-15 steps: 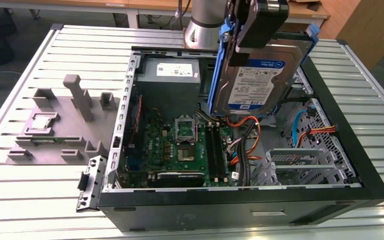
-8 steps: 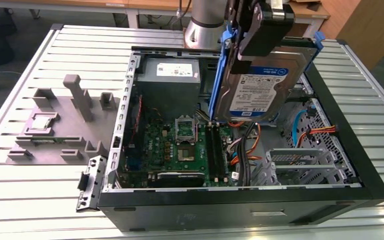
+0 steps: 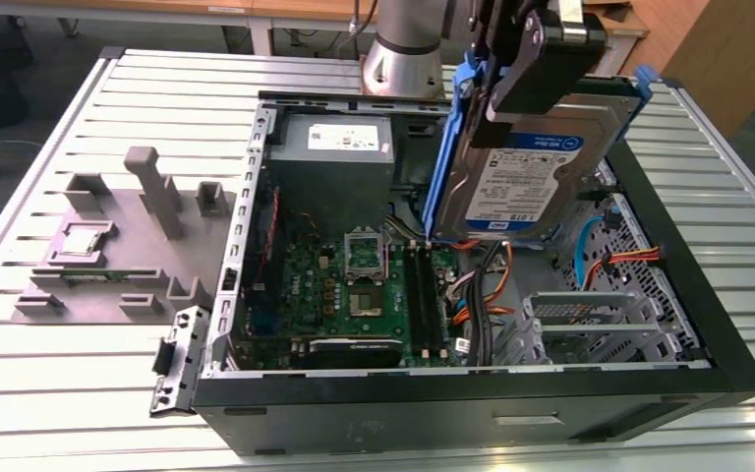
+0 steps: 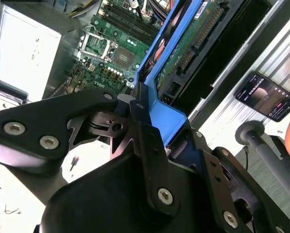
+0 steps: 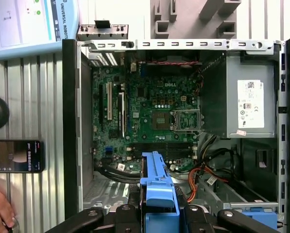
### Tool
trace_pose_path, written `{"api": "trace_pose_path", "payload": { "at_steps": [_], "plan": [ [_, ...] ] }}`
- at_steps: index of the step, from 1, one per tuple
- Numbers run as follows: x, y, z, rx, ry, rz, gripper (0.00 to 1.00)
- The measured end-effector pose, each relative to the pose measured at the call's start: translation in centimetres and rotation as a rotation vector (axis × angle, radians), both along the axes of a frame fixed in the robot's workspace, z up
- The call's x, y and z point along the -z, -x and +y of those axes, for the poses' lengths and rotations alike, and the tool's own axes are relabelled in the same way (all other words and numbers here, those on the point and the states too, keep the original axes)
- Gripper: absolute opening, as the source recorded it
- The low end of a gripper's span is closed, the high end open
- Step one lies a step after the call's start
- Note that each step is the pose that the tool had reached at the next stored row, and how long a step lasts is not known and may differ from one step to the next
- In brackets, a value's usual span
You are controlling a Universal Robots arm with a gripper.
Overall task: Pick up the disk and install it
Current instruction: 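Insert the disk into the insertion slot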
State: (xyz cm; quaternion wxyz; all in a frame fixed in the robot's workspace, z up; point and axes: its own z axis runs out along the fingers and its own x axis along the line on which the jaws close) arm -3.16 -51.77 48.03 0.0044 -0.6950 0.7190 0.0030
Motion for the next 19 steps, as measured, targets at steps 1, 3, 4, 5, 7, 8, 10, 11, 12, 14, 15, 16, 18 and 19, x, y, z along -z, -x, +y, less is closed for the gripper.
{"api": "trace_pose_path", "payload": {
  "at_steps": [1,3,4,5,7,8,10,11,12,14,15,16,18,19],
  "plan": [
    [0.01,-0.05,0.0,0.0,0.0001,0.0,0.36],
    [0.02,-0.08,-0.01,0.0,0.0007,0.0001,0.36],
    [0.03,-0.08,-0.02,0.0,0.0005,0.0,0.36],
    [0.04,-0.08,-0.03,0.0,0.0004,0.0,0.36],
    [0.04,-0.08,-0.07,0.0,0.0004,0.0,0.36],
    [0.04,-0.08,-0.1,0.0,0.0005,0.0,0.36],
    [0.04,-0.08,-0.18,0.0,0.0006,0.0,0.36],
    [0.05,-0.08,-0.21,0.0,0.0005,0.0,0.36],
    [0.05,-0.08,-0.25,0.0,0.0005,0.0,0.36],
    [0.06,-0.11,-0.26,0.0,0.0006,0.0,0.36],
    [0.06,-0.17,-0.27,0.0,0.0007,0.0001,0.36],
    [0.07,-0.28,-0.28,0.0,0.0006,0.0,0.36],
    [0.1,-0.56,-0.28,0.0,0.0004,0.0,0.36],
    [0.1,-0.67,-0.29,0.0,0.0004,0.0,0.36]
  ]
}}
